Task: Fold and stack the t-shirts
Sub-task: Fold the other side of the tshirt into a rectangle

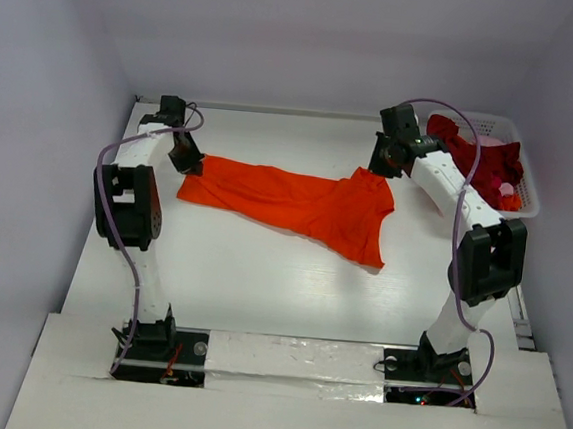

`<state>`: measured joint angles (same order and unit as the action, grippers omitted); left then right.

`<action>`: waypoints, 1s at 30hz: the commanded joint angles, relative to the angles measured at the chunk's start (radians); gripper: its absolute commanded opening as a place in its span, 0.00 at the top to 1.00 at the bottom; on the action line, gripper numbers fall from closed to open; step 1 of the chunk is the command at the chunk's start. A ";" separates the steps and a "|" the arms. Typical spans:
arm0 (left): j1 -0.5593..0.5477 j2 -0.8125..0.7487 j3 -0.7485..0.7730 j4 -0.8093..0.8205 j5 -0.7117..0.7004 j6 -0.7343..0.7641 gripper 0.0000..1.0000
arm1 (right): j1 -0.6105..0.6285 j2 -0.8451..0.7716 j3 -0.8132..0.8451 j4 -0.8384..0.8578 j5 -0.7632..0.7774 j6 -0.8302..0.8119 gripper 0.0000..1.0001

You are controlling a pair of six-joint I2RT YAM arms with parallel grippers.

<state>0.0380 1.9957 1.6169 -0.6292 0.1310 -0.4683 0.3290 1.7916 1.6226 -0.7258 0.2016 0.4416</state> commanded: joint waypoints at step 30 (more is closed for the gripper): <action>-0.050 0.101 0.021 0.043 -0.007 0.011 1.00 | 0.053 0.074 -0.081 0.065 -0.230 0.083 1.00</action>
<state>-0.0055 2.1029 1.6176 -0.5819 0.1284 -0.4606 0.3622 1.8313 1.4982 -0.6811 0.0612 0.4999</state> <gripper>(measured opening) 0.003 0.010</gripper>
